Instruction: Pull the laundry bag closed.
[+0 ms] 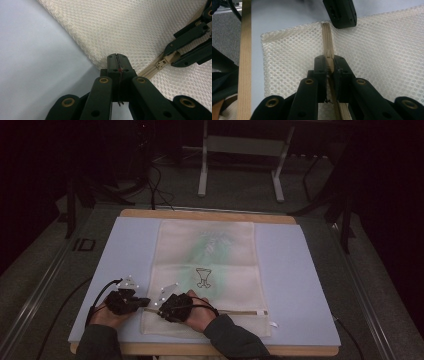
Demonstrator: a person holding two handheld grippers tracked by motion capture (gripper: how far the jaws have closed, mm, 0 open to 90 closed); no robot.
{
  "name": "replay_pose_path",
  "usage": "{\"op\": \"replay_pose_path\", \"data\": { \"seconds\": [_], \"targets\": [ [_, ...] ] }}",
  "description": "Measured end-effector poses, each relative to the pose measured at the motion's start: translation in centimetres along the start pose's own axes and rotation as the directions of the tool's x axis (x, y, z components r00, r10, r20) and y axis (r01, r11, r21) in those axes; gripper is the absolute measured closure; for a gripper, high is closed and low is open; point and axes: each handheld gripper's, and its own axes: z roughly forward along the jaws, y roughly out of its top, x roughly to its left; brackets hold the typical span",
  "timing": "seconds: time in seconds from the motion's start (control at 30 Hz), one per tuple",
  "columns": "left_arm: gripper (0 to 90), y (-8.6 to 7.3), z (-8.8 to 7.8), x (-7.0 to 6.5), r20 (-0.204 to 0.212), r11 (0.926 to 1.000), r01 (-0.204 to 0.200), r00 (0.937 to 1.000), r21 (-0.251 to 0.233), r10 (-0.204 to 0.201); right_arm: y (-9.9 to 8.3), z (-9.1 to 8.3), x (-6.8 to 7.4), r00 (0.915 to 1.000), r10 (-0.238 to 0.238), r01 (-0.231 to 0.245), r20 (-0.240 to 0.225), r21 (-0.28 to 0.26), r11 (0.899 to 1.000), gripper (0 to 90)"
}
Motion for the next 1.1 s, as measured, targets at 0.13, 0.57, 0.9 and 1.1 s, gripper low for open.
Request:
{"op": "replay_pose_path", "data": {
  "seconds": [0.13,0.57,0.9,1.1],
  "targets": [
    [89.8,0.0,0.0,0.0,0.0,1.0,0.001,1.0,-0.002,-0.001,-0.1,-0.1,0.0,1.0,0.0,0.0,0.001,0.004,1.0,82.2],
    [89.8,0.0,0.0,0.0,0.0,1.0,0.005,1.0,-0.002,-0.005,-0.8,-0.9,-0.2,1.0,-0.006,0.005,0.005,0.011,1.0,82.2],
    [89.8,0.0,0.0,0.0,0.0,1.0,0.007,1.0,-0.004,-0.007,-1.1,-1.5,-0.2,0.9998,-0.013,0.013,0.013,0.025,1.0,82.2],
    [89.8,0.0,0.0,0.0,0.0,0.9999,0.009,1.0,-0.005,-0.009,-1.3,-1.8,-0.2,0.9998,-0.014,0.014,0.017,0.031,0.999,82.1]
  ]
}}
